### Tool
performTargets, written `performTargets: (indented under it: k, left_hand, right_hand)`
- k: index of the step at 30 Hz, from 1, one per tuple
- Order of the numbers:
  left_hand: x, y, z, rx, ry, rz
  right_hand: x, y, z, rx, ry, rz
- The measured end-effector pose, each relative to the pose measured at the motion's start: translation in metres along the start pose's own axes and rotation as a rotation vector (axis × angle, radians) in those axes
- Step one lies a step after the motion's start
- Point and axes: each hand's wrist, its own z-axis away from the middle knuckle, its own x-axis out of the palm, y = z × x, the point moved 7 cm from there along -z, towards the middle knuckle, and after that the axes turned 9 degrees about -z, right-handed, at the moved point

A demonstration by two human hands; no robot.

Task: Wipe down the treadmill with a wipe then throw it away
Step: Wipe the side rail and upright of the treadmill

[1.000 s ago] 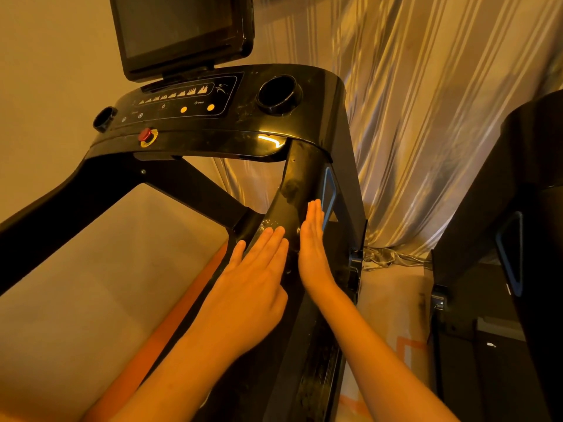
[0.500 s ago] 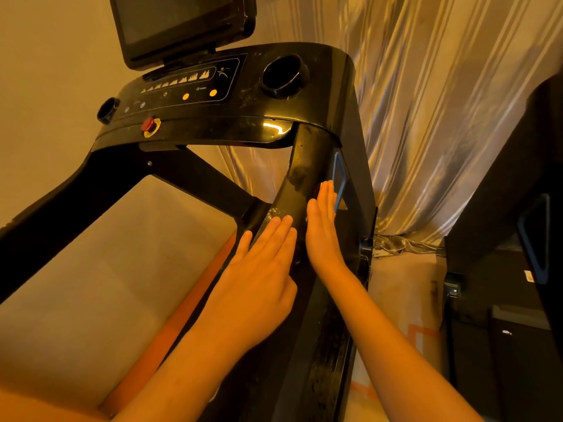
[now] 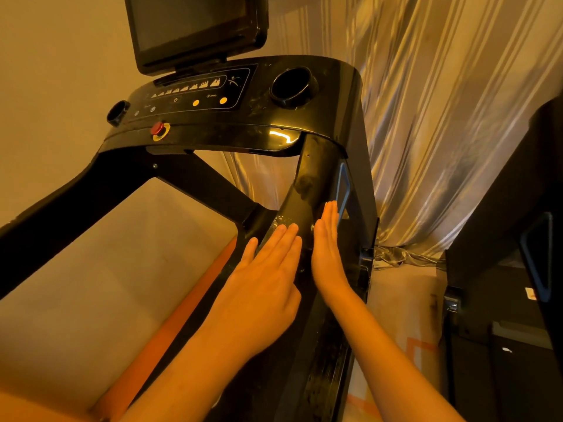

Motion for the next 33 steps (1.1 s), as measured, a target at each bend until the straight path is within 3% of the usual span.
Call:
performTargets:
  k: [17,22,29,33]
  left_hand:
    - [0.0,0.0,0.0,-0.003,-0.014,0.003]
    - [-0.001,0.0,0.0,-0.008,-0.018,0.014]
    - [-0.002,0.0,0.002,-0.021,-0.023,0.01]
    - [0.0,0.0,0.002,-0.025,-0.032,0.016]
  right_hand:
    - [-0.005,-0.032,-0.03,0.047,0.023,0.043]
    - [0.013,-0.025,0.008,-0.048,-0.056,0.067]
    - [0.005,-0.046,-0.034,-0.059,-0.083,0.2]
    - [0.008,-0.027,0.0,-0.112,-0.119,0.245]
